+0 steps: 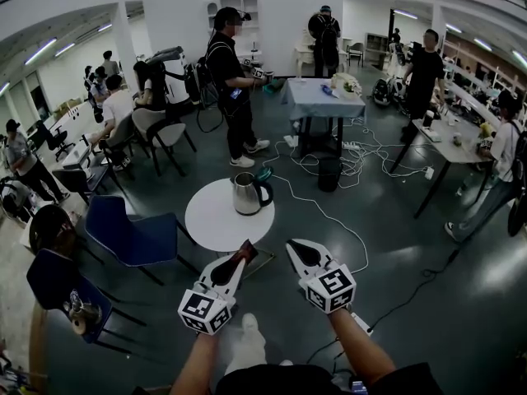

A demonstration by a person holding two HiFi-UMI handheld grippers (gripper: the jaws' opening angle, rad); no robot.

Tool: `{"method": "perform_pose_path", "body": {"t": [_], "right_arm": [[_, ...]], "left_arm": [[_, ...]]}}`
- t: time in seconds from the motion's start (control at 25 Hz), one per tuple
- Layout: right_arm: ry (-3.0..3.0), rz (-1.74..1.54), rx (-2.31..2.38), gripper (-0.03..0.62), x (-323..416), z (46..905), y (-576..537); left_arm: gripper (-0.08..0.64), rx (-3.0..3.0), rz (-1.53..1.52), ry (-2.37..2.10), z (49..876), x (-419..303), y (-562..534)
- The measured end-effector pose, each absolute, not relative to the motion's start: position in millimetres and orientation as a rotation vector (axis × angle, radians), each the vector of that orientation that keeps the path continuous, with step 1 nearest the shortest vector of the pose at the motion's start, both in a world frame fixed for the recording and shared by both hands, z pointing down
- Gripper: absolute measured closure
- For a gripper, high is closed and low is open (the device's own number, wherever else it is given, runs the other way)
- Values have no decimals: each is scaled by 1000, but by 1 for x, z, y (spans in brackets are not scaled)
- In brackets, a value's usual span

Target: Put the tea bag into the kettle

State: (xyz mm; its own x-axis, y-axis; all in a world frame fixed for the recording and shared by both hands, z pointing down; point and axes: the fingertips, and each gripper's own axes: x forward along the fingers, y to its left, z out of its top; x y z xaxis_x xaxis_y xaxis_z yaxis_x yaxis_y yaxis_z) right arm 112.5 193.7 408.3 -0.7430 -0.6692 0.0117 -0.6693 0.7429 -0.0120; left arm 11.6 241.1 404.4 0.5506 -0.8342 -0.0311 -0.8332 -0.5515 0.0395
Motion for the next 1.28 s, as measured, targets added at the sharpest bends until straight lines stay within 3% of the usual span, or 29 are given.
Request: {"method": "perform_pose_path", "body": {"t": [1.28], "right_arm": [[-2873, 88, 1191, 575, -7, 446, -50]], "left_arm": [[523, 2705, -133, -1393, 439, -110, -10]]}}
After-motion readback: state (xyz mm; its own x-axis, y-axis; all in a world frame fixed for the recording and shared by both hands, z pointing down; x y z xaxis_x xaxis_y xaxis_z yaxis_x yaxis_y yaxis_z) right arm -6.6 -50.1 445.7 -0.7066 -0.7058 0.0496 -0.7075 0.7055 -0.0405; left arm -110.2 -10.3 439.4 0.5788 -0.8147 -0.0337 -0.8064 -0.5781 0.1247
